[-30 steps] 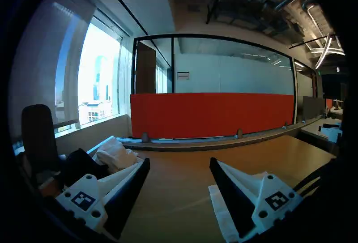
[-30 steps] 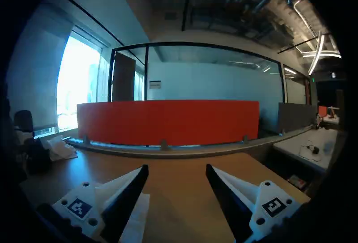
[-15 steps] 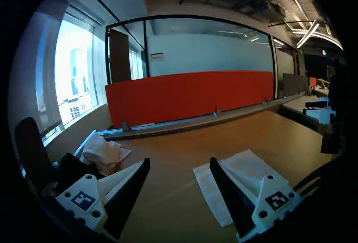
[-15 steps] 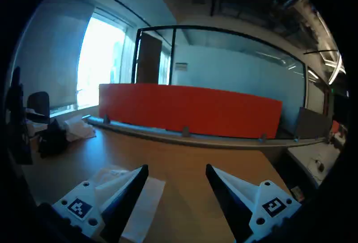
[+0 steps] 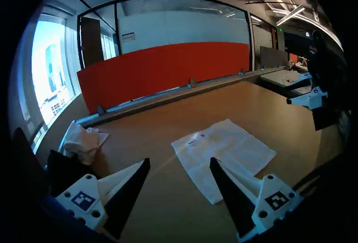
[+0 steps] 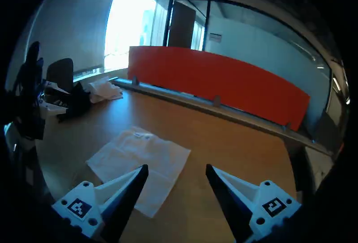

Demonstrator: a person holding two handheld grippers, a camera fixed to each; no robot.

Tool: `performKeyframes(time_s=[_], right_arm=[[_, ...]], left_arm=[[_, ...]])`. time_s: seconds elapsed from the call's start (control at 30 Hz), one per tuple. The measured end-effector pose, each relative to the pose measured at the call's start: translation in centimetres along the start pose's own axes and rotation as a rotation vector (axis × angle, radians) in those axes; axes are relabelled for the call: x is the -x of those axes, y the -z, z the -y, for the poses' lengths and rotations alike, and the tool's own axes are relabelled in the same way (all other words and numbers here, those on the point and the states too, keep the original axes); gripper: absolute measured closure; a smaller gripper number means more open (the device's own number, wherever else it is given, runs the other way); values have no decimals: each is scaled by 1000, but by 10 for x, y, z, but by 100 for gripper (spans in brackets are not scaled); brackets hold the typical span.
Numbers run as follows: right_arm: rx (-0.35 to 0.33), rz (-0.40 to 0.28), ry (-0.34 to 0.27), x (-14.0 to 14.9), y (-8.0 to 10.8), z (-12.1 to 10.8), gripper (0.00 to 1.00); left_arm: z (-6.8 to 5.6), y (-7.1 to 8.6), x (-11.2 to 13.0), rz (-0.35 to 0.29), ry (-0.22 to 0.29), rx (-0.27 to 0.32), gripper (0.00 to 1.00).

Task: Fold towel

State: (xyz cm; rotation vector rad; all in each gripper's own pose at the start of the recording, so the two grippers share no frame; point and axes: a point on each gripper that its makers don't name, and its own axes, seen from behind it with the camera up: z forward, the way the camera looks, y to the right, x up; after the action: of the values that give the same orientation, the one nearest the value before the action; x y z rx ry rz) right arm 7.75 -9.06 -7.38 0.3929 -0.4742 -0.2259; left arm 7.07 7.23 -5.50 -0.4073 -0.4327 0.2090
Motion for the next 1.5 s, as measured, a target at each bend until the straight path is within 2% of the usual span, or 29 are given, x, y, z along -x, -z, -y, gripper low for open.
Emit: performKeyframes(time_s=[0.2,0.4,1.07,1.27,1.5], right_arm=[[-41,42,15,16,-5,13,1],[-62,75,22,38,-16,22,1],[-139,219,52,121,-56,52,1],[-154,267,57,146,-62,56,1],[-166,315,37,170,-66,56,2]], left_arm=[[-9,-4,19,36,-8,29,1],[-24,-12,45,88,-21,69,0],[-67,-52,131,260,-57,180,0],[-76,-62,151,304,-61,201,0],[-82,-68,163,341,-57,217,1]])
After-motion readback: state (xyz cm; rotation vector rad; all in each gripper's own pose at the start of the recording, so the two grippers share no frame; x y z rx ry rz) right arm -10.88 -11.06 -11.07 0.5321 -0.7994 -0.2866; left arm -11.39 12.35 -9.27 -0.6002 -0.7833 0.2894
